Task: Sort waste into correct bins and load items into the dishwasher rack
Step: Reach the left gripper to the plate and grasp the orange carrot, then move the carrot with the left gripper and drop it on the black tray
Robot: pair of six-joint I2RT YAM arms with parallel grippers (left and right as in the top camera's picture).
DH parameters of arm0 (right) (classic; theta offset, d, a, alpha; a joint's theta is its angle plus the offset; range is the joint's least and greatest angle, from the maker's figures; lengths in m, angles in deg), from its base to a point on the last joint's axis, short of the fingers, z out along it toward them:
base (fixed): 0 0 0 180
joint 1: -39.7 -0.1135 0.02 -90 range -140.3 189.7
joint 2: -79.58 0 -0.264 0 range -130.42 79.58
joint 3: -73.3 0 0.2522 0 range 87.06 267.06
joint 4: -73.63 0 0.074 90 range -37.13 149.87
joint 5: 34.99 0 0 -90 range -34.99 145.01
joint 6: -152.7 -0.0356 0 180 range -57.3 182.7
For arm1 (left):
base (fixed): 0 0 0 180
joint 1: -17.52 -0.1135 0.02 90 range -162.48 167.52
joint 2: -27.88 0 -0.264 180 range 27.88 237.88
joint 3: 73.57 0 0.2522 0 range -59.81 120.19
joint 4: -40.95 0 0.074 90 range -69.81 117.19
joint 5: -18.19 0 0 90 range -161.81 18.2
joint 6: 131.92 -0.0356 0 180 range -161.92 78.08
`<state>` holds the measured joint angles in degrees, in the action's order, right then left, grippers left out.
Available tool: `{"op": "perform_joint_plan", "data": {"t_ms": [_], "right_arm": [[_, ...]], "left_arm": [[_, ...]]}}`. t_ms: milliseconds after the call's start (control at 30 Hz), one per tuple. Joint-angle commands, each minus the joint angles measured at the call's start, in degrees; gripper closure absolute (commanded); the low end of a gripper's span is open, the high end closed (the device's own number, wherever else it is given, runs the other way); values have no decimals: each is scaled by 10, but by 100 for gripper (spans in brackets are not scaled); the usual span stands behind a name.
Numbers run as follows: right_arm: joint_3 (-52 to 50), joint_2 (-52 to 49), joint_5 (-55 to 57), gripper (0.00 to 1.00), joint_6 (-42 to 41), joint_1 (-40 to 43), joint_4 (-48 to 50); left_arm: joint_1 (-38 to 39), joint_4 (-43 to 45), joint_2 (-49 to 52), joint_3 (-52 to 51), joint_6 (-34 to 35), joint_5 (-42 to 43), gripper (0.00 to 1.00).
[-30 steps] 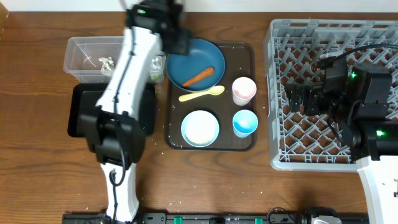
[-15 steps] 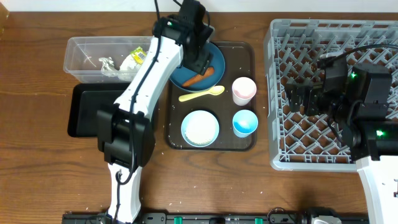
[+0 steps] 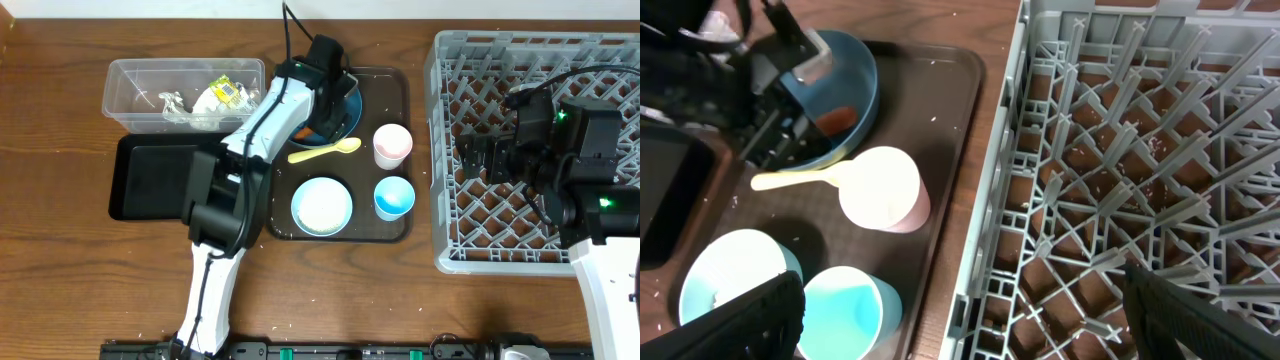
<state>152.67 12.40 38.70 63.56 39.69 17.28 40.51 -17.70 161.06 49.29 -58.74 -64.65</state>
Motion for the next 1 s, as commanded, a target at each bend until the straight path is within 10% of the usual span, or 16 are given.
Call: {"op": "perform_joint_plan", "data": {"t_ms": [0, 333, 633, 967], "right_arm": [[10, -1, -2, 1, 5, -8, -1], [10, -1, -2, 1, 5, -8, 0], [10, -1, -2, 1, 5, -8, 1], [10, -1, -2, 1, 5, -8, 12]], "left_arm": [[-1, 0, 24, 1, -12, -1, 26], [-1, 0, 33, 8, 1, -1, 85], [-4, -16, -37, 44, 66, -8, 93], [-50, -152, -244, 54, 301, -175, 94]]}}
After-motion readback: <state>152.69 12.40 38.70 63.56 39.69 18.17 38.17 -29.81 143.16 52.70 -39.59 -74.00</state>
